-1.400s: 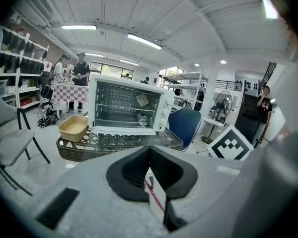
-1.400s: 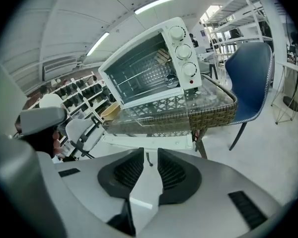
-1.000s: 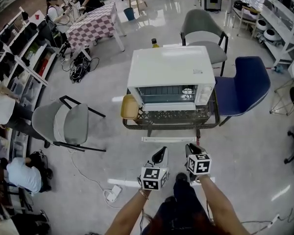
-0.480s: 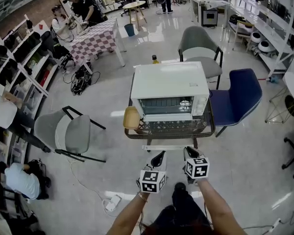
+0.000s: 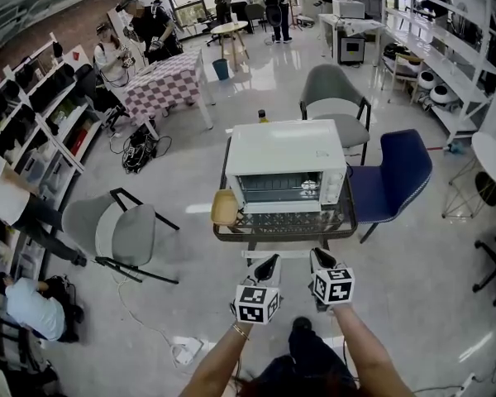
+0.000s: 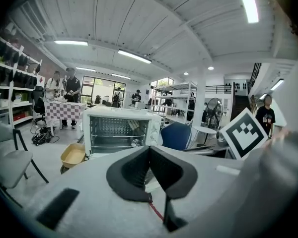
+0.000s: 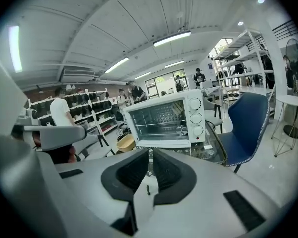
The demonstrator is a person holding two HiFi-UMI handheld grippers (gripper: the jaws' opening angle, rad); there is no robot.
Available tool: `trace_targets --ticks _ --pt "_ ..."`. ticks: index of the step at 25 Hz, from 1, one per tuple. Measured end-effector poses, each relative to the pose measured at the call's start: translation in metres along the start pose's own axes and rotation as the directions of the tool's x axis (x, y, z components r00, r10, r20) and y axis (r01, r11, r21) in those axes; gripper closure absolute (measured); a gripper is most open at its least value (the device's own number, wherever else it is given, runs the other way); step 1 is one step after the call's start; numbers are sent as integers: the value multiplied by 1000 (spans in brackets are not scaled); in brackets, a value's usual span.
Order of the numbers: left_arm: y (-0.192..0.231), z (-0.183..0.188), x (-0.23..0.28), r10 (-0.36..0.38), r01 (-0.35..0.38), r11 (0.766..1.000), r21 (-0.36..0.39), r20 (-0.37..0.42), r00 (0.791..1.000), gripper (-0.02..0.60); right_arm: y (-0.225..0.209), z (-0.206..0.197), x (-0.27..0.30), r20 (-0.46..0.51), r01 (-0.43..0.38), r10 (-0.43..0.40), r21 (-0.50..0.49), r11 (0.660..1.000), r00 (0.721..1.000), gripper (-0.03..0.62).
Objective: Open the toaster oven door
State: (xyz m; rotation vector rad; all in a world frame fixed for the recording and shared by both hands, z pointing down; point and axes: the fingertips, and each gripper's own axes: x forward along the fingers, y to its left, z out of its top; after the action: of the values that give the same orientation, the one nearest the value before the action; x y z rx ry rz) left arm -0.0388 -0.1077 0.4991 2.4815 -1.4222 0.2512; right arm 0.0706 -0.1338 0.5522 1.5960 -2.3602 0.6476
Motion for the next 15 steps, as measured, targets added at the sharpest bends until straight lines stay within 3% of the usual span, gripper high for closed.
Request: trace_targets --ticks 15 --pt "-23 30 -45 -7 6 1000 24 64 998 567 30 36 -60 128 -12 19 -55 998 992 588"
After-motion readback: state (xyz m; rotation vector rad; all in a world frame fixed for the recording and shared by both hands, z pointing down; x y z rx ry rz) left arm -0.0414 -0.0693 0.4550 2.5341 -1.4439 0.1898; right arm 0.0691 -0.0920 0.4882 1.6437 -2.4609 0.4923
